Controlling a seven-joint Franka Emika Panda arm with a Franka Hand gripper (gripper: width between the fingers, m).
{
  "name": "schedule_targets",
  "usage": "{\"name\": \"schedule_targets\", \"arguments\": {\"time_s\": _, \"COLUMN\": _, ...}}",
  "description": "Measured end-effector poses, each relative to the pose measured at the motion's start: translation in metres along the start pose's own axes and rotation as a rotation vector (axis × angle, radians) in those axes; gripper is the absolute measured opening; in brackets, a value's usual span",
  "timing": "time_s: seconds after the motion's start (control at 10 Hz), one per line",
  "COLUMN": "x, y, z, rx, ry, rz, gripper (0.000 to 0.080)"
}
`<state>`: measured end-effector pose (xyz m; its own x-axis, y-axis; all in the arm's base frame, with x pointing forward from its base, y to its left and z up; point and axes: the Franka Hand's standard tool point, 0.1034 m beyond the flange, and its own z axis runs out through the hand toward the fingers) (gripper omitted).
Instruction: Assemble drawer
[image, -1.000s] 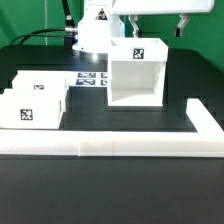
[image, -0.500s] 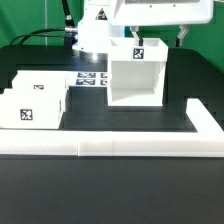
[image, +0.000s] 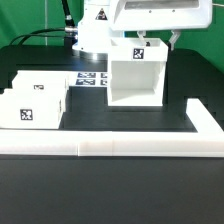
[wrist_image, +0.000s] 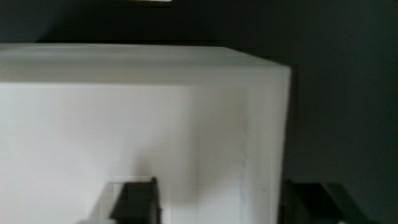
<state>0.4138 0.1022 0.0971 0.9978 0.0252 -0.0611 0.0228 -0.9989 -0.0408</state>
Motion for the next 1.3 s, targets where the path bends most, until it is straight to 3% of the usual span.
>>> {"name": "schedule_targets", "arguments": {"time_s": 0.1, "x": 0.000, "y": 0.000, "z": 0.000, "rx": 0.000, "ry": 0.000, "rz": 0.000, "gripper": 0.0241}}
{"name": "schedule_targets", "arguments": {"time_s": 0.2, "x": 0.000, "y": 0.000, "z": 0.000, "rx": 0.000, "ry": 0.000, "rz": 0.000, "gripper": 0.0065}}
{"name": "schedule_targets", "arguments": {"time_s": 0.3, "x": 0.000, "y": 0.000, "z": 0.000, "rx": 0.000, "ry": 0.000, "rz": 0.000, "gripper": 0.0036}}
{"name": "schedule_targets", "arguments": {"time_s": 1.0, "x": 0.003, "y": 0.001, "z": 0.000, "rx": 0.000, "ry": 0.000, "rz": -0.009, "gripper": 0.0037}}
{"name": "schedule_targets", "arguments": {"time_s": 1.3, "x": 0.052, "y": 0.015, "z": -0.005, "rx": 0.013, "ry": 0.015, "rz": 0.008, "gripper": 0.0037}}
